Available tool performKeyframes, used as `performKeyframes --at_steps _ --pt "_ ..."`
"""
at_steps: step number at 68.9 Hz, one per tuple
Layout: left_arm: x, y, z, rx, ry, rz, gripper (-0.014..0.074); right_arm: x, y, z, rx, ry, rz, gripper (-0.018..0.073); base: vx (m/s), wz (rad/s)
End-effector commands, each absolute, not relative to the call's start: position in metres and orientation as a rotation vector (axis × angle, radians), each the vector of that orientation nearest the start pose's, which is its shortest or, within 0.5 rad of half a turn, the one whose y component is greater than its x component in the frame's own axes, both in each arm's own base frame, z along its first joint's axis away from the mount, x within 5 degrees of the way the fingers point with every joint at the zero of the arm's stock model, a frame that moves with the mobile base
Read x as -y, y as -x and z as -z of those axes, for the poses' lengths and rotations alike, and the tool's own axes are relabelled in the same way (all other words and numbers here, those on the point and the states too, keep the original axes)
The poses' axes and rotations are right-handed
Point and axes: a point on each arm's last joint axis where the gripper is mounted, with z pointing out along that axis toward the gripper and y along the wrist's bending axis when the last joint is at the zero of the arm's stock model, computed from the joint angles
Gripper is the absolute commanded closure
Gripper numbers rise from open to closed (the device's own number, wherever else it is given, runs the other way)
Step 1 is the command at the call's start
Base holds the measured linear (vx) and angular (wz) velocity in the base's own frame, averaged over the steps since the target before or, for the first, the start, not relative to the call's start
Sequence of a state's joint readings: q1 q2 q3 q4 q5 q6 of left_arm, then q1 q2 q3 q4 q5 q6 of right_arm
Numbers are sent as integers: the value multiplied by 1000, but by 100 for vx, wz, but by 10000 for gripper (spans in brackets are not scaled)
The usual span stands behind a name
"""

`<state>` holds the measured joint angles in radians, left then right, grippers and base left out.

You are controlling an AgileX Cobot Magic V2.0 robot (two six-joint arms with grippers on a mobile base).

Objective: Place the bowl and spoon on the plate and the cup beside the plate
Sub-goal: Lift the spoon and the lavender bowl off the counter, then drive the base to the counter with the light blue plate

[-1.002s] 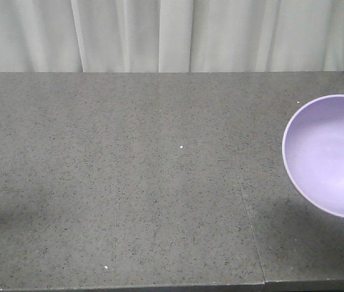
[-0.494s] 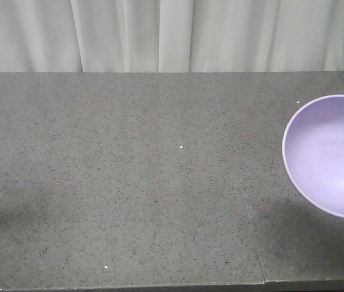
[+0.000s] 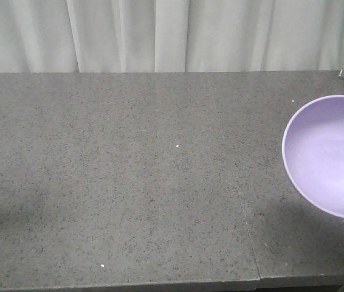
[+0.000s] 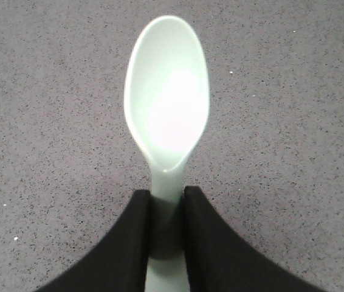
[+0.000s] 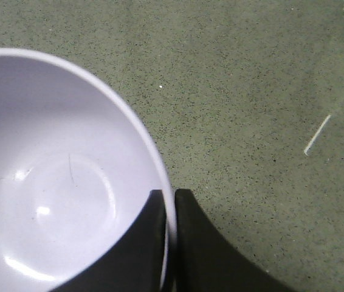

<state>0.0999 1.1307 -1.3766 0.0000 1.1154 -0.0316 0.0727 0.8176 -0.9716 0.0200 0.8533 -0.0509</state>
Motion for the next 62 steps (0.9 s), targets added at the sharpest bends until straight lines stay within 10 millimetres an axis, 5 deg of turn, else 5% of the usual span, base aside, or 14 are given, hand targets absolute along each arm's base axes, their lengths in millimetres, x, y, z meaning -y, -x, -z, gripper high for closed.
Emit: performKeyframes --at_steps 1,62 --pt "-19 -204 -447 -2259 138 -33 603 -12 -147 -400 -2074 120 -36 566 -2 -8" --pt "-19 -204 -447 -2259 138 -33 603 -12 -147 -400 -2074 120 -36 566 -6 -37"
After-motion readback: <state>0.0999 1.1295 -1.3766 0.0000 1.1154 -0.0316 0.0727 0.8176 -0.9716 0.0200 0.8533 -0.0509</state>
